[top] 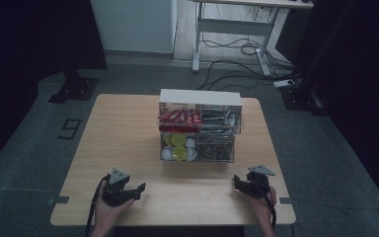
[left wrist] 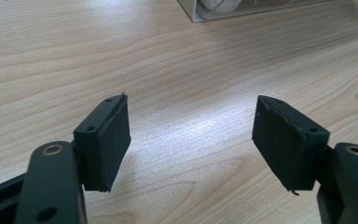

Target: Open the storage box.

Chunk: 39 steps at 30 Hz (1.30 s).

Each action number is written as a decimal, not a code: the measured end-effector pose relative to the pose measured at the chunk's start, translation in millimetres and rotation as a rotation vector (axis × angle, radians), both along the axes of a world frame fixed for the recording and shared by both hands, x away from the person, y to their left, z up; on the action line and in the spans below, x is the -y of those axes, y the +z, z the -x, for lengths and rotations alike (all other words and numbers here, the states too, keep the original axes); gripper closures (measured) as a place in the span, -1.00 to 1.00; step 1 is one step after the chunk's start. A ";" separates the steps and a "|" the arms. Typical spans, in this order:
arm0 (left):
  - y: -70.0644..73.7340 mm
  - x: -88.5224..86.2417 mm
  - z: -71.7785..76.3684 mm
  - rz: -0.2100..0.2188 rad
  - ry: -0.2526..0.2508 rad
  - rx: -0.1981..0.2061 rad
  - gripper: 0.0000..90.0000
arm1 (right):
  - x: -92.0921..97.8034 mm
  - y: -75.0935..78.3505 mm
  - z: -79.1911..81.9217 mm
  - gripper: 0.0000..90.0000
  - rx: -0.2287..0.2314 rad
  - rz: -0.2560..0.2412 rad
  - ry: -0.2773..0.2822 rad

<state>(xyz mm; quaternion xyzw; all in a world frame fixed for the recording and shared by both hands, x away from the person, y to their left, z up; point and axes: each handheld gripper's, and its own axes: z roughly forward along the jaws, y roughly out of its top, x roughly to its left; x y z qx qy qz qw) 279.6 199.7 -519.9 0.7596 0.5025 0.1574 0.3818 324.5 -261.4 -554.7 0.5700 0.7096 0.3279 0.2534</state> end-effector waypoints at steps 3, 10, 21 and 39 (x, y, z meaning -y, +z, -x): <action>1.0 -0.5 0.1 0.002 0.001 0.002 -0.38 | -0.5 0.1 0.9 -0.39 0.003 -0.002 0.016; 2.3 -1.9 0.6 0.008 0.004 0.001 -0.38 | -0.9 0.1 0.9 -0.42 -0.001 -0.008 0.013; 1.8 -3.2 0.0 0.010 0.008 -0.004 -0.38 | -2.6 1.1 7.3 -0.25 0.022 -0.058 -0.007; 3.5 -4.9 0.4 0.018 0.008 0.001 -0.38 | -4.2 21.1 21.0 0.04 0.126 -0.152 0.011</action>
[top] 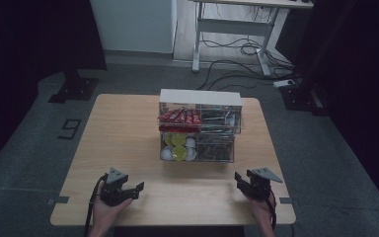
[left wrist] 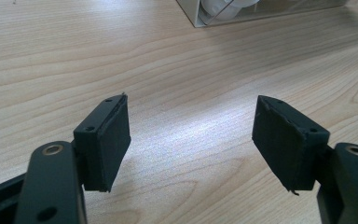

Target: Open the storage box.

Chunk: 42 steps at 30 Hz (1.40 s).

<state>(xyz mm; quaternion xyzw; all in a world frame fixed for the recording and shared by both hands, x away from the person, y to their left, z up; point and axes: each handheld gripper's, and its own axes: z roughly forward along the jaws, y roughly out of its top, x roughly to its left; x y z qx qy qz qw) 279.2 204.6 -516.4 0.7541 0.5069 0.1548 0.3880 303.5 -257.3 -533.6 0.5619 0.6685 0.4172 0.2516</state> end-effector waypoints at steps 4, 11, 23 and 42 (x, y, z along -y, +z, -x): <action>-0.7 -0.2 -0.4 -0.001 0.002 -0.001 -0.38 | -1.6 4.4 1.9 0.14 0.016 -0.015 0.027; -2.1 1.6 -0.7 0.007 -0.007 -0.010 -0.38 | -3.4 11.8 3.9 0.21 0.034 -0.035 0.039; -2.5 1.8 -0.7 0.003 -0.004 -0.011 -0.38 | -8.9 26.3 4.8 0.44 0.064 -0.057 0.088; 2.1 -1.9 0.9 0.031 0.001 -0.001 -0.38 | -22.7 47.5 -2.6 0.98 0.111 -0.069 0.166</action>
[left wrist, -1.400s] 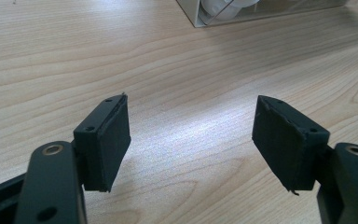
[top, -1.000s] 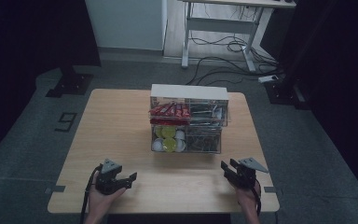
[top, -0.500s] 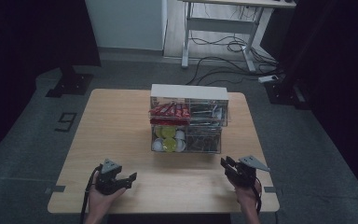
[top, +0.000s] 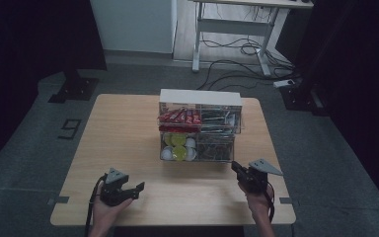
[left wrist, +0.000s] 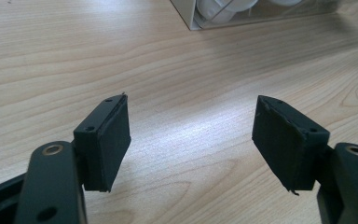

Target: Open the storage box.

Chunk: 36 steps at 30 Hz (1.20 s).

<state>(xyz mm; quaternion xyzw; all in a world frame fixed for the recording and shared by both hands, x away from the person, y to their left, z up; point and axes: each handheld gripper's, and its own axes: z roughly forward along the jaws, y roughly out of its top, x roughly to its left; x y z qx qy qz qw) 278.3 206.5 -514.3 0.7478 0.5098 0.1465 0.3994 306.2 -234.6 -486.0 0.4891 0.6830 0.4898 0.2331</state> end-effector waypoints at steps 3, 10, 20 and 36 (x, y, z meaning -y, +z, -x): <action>1.3 -1.8 0.4 0.002 0.002 0.003 -0.38 | -5.9 1.8 -3.9 0.98 0.009 -0.008 0.021; 1.7 -1.5 0.8 0.002 0.003 0.004 -0.38 | -19.8 7.1 -12.4 0.98 0.017 -0.046 0.066; -1.4 4.4 0.4 -0.010 -0.008 -0.003 -0.38 | -26.0 -0.9 -18.8 0.98 0.006 -0.069 0.077; -0.9 5.7 1.0 -0.008 -0.023 -0.006 -0.38 | -36.7 -19.0 -16.2 0.96 -0.045 -0.046 0.088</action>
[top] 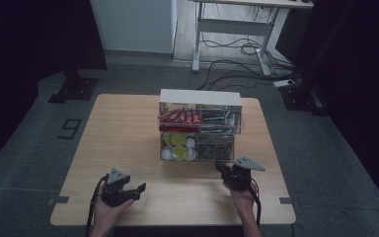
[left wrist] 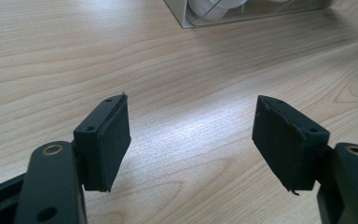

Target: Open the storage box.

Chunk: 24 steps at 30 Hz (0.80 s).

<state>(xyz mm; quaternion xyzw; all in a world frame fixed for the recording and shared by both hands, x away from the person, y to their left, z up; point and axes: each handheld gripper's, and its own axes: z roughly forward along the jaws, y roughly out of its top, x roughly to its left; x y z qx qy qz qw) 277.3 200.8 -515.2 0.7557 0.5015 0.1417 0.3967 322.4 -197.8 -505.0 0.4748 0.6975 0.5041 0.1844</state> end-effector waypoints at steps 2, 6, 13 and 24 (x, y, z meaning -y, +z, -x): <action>0.0 0.5 0.2 -0.001 0.000 0.001 -0.38 | -0.7 -3.7 -0.9 0.96 -0.011 0.005 0.001; -0.2 0.7 0.1 -0.001 0.000 0.001 -0.38 | -0.9 -8.4 -2.6 0.96 -0.025 0.009 0.002; -1.1 0.7 -0.4 -0.004 0.001 -0.003 -0.38 | 2.3 -9.4 -3.5 0.96 -0.025 -0.011 0.002; -1.3 0.7 -0.4 -0.007 0.001 -0.003 -0.38 | -2.1 -15.1 -4.0 0.94 -0.043 0.012 0.002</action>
